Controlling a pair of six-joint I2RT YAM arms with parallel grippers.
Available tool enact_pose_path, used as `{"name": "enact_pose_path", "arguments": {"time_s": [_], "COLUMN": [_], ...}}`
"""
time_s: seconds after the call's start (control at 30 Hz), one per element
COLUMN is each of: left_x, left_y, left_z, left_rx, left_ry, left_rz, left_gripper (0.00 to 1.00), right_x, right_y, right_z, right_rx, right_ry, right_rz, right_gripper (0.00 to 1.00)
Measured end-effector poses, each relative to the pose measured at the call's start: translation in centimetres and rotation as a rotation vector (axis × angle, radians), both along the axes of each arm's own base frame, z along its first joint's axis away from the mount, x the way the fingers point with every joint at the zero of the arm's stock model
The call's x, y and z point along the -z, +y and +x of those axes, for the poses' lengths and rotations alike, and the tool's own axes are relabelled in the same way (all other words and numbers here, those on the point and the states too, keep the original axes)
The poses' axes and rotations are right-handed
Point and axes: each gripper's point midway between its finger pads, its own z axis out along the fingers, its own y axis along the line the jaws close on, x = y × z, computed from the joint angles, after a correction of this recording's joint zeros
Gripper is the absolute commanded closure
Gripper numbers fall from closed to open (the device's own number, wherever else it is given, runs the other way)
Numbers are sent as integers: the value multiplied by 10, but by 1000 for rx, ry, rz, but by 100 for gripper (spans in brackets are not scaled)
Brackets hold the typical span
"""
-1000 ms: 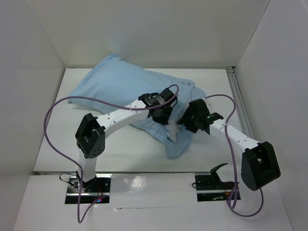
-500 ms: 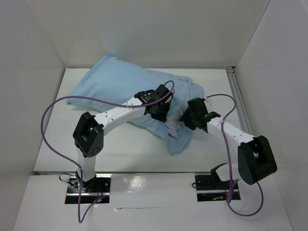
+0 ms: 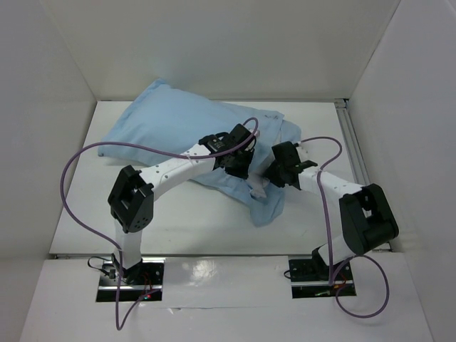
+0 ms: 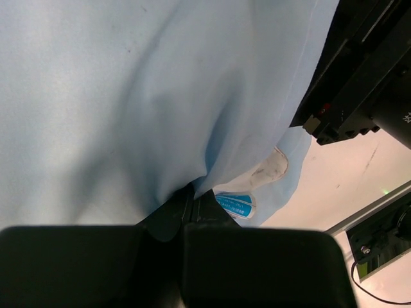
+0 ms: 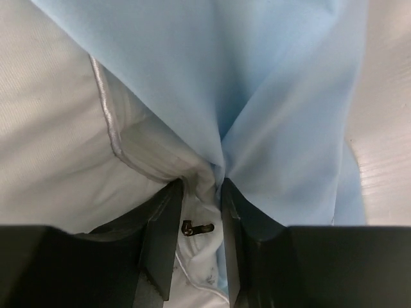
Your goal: Put the pillow into the pillowcase
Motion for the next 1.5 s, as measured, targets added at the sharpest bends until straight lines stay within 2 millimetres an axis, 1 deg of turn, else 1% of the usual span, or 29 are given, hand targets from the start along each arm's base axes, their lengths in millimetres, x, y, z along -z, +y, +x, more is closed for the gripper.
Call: {"name": "enact_pose_path", "arguments": {"time_s": [0.07,0.1,0.13,0.17,0.23,0.3,0.37,0.4,0.53,0.6,0.7,0.83,0.9,0.97,1.13,1.2,1.23,1.3,1.4,1.5], "left_x": [0,-1,-1,-1,-1,-1,-1,-1,-2,-1,-2,-3,-4,-5,-5,-5,-5,-5,-5,-5], "left_y": [-1,-1,-1,-1,1,1,2,2,5,5,5,6,6,6,6,6,6,6,6,6], "left_z": [0,1,1,1,3,4,4,4,4,4,3,3,3,3,3,2,2,2,2,1], "left_rx": [1,1,1,0,-3,-5,-5,-5,-9,-9,-8,-5,-5,-4,-4,-3,-3,-2,0,2], "left_ry": [-3,-4,-5,-5,-4,-4,-4,-3,0,1,1,0,-2,-3,-3,-2,-2,-1,3,5], "left_rz": [-2,-3,-4,-4,-4,-4,-4,-3,0,1,2,2,0,-1,-2,-3,-3,-4,-6,-7], "left_gripper": [100,100,100,100,100,100,100,100,100,100,100,100,100,100,100,100,100,100,100,100], "right_x": [0,-1,-2,-2,-3,-5,-13,-16,-27,-28,-22,-12,-14,-20,-49,-55,-55,-49,-26,-1], "right_y": [-1,-1,-3,-5,-13,-20,-28,-35,-60,-69,-76,-74,-70,-64,-50,-47,-47,-46,-44,-42], "right_z": [1,1,1,0,-6,-11,-12,-11,-5,-3,-2,-1,-2,-3,-10,-9,-8,-6,-1,4], "right_rx": [16,24,36,50,73,88,111,132,212,240,255,239,231,219,195,193,192,189,180,176], "right_ry": [-4,-6,-10,-16,-24,-35,-58,-71,-108,-114,-92,-60,-64,-83,-175,-195,-197,-186,-120,-46], "right_rz": [2,3,3,1,-15,-27,-32,-44,-72,-84,-99,-101,-95,-83,-24,-12,-12,-17,-50,-85], "right_gripper": [61,57,50,38,29,25,25,24,24,25,25,25,25,25,25,25,25,25,25,29]}}
